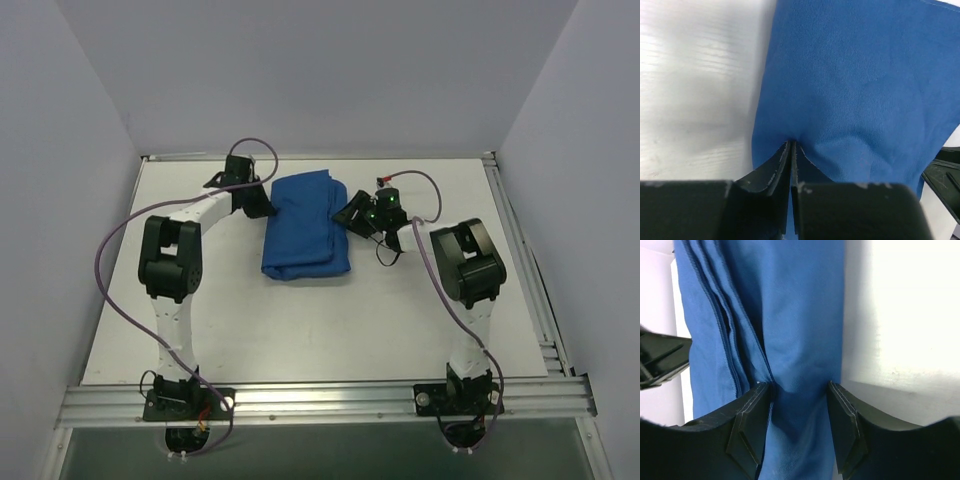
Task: Open and lay out the surgical kit
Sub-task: Open the surgical kit at the center of the board.
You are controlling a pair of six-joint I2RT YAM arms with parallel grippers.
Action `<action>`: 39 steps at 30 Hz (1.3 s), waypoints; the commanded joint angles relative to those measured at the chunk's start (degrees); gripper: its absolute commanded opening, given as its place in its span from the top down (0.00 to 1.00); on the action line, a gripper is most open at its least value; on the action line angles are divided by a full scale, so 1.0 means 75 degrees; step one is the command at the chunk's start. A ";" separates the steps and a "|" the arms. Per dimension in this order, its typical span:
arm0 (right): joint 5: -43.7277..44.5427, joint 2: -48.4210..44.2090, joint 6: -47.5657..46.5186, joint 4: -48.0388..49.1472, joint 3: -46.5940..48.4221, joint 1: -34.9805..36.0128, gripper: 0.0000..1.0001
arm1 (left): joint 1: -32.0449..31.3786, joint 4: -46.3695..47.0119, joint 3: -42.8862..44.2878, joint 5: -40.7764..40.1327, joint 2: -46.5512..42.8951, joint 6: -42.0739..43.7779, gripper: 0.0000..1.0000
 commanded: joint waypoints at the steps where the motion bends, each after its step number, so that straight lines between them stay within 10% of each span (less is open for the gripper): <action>1: -0.0362 -0.0030 -0.0305 -0.0245 0.0360 -0.0228 0.52 | -0.0140 0.0164 0.0620 0.0689 0.0284 -0.0108 0.88; 8: -0.0550 -0.0217 -0.1357 -0.1378 0.1061 -0.0696 0.40 | -0.0164 0.0034 0.0845 0.0632 0.0227 -0.0073 0.87; 14: 0.0175 -0.0931 -0.2964 -0.3629 0.1942 -0.0756 0.26 | 0.0083 0.0468 -0.0842 -0.0387 -0.1529 -0.0039 0.42; 21: 0.0435 -0.1892 -0.2848 -0.5152 0.1685 -0.0392 0.18 | -0.0385 0.0246 -0.1524 -0.0671 -0.3534 0.1202 0.21; 27: 0.0631 -0.3098 -0.2824 -0.5435 0.0923 -0.0415 0.17 | -0.1895 -0.1850 -0.0153 -0.1021 -0.3361 0.2738 0.25; 39: 0.0645 -0.5478 -0.2625 -0.5939 -0.0437 -0.1786 0.27 | -0.3666 -0.2052 -0.0200 -0.2755 -0.2494 0.2446 0.30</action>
